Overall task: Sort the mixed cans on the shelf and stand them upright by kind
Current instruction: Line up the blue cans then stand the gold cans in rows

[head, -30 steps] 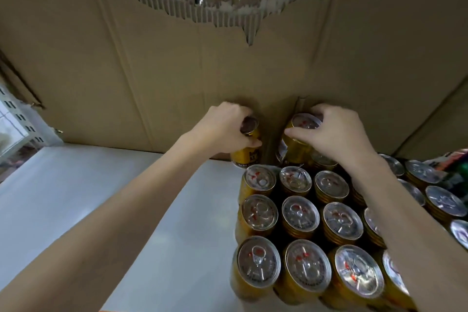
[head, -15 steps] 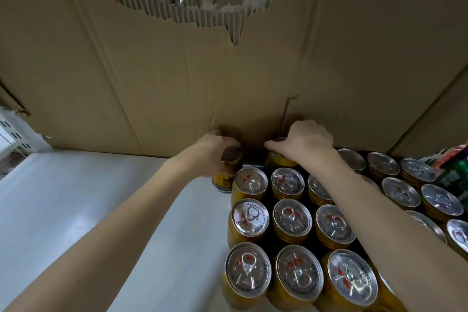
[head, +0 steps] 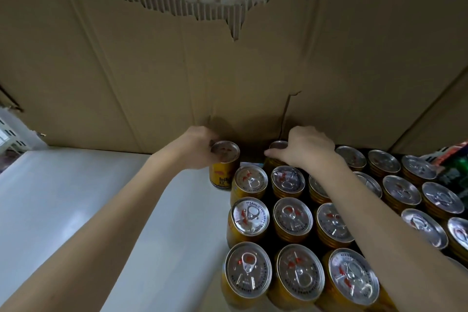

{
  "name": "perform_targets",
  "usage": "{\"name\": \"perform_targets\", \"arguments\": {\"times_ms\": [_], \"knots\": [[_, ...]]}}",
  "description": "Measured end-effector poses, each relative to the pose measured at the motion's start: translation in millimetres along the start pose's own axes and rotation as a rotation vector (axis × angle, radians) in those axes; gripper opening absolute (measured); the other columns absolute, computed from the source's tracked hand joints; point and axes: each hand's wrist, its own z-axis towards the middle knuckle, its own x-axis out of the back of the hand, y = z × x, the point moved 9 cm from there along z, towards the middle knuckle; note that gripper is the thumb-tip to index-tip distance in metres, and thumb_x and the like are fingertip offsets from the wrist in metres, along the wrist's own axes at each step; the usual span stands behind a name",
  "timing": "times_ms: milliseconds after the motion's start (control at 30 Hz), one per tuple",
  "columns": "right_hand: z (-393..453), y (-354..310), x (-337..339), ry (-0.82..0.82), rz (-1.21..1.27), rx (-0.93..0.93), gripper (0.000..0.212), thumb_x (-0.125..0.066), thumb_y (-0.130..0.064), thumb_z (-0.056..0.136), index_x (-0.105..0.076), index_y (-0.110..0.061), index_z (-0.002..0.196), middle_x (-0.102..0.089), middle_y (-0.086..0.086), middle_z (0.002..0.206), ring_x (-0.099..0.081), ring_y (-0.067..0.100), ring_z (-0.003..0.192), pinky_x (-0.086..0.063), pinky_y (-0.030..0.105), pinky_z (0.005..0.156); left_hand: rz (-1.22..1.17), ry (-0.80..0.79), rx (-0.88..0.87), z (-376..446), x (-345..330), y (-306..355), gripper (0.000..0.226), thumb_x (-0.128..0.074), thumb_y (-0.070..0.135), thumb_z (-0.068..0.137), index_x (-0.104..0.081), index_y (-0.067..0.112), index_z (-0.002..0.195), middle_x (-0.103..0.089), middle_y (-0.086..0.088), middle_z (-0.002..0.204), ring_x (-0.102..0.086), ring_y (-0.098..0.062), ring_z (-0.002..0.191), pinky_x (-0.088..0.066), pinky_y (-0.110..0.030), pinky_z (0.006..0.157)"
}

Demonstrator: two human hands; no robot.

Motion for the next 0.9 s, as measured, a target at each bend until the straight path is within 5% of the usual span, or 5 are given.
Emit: {"name": "perform_targets", "arguments": {"times_ms": [333, 500, 633, 900], "knots": [[0.2, 7.1, -7.4, 0.064, 0.143, 0.023, 0.046, -0.059, -0.058, 0.082, -0.045, -0.016, 0.07, -0.049, 0.0, 0.074, -0.052, 0.021, 0.073, -0.031, 0.027, 0.049, -0.187, 0.057, 0.115, 5.5, -11.0, 9.3, 0.024, -0.066, 0.041, 0.083, -0.065, 0.018, 0.082, -0.057, 0.0, 0.072, -0.05, -0.013, 0.062, -0.034, -0.02, 0.047], [-0.2, 12.6, -10.8, 0.099, 0.165, -0.017, 0.051, -0.06, -0.06, 0.08, -0.056, -0.012, 0.096, -0.054, 0.003, 0.086, -0.055, 0.024, 0.083, -0.041, 0.03, 0.061, -0.25, 0.11, 0.078, 13.0, -23.5, 36.2, 0.022, -0.066, 0.033, 0.082, -0.07, 0.016, 0.095, -0.066, -0.005, 0.089, -0.059, -0.021, 0.081, -0.044, -0.026, 0.063], [-2.4, 15.2, -12.8, 0.152, 0.173, -0.024, 0.054, -0.06, -0.06, 0.08, -0.057, -0.011, 0.103, -0.059, 0.006, 0.097, -0.057, 0.025, 0.091, -0.045, 0.032, 0.068, -0.243, 0.105, 0.065, 14.5, -26.6, 39.8, 0.016, -0.062, 0.028, 0.083, -0.07, 0.015, 0.09, -0.065, -0.005, 0.085, -0.061, -0.025, 0.082, -0.04, -0.026, 0.061], [-55.5, 20.2, -0.9, 0.247, 0.281, 0.021, 0.045, -0.054, -0.044, 0.09, -0.055, -0.015, 0.124, -0.054, 0.005, 0.124, -0.049, 0.019, 0.113, -0.035, 0.025, 0.084, -0.24, 0.179, 0.033, -17.4, -27.5, 45.7, 0.041, -0.058, 0.038, 0.088, -0.053, 0.015, 0.121, -0.052, -0.009, 0.118, -0.052, -0.029, 0.106, -0.042, -0.034, 0.081]]}}
